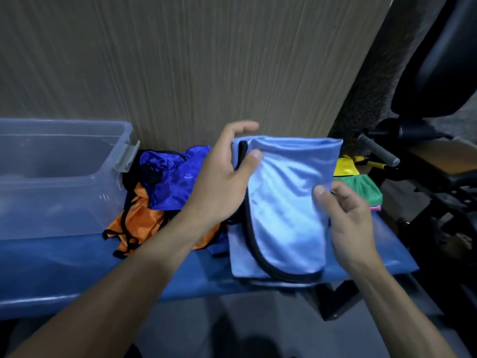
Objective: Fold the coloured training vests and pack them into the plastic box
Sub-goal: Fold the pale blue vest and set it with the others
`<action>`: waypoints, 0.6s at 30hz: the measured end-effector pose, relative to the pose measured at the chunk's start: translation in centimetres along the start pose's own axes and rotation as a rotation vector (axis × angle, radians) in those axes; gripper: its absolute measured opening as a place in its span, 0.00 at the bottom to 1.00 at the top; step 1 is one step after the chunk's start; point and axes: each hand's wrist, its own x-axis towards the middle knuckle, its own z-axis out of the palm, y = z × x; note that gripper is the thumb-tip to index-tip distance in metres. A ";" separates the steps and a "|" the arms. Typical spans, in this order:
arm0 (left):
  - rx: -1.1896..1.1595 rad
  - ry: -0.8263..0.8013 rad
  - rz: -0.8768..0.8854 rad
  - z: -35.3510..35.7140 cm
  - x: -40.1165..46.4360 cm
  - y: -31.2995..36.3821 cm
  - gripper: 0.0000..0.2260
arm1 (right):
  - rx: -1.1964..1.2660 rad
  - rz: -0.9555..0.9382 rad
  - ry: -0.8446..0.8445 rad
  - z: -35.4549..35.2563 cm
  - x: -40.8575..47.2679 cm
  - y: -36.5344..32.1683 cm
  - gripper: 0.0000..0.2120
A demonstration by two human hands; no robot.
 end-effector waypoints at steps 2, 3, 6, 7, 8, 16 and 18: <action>-0.051 0.036 -0.088 1.3 1.9 -1.0 0.12 | 0.113 0.127 0.064 0.0 0.8 -0.2 0.10; -0.060 0.054 -0.155 2.1 2.7 -2.3 0.11 | 0.155 0.257 0.064 0.0 1.1 0.3 0.08; 0.004 0.058 -0.433 4.0 3.8 -8.6 0.10 | 0.360 0.757 -0.063 -0.2 -0.1 3.4 0.22; 0.011 0.056 -0.525 4.3 3.7 -10.8 0.09 | 0.394 0.843 -0.103 -0.2 -1.0 4.5 0.24; 0.012 0.064 -0.599 4.5 3.5 -12.7 0.07 | 0.379 0.860 -0.109 -0.3 -1.8 5.7 0.26; 0.019 0.137 -0.748 5.1 3.9 -17.0 0.06 | 0.301 0.597 -0.200 -2.4 -3.6 9.0 0.34; 0.022 0.141 -0.764 5.1 3.9 -16.9 0.07 | 0.198 0.493 -0.251 -2.6 -3.9 8.8 0.22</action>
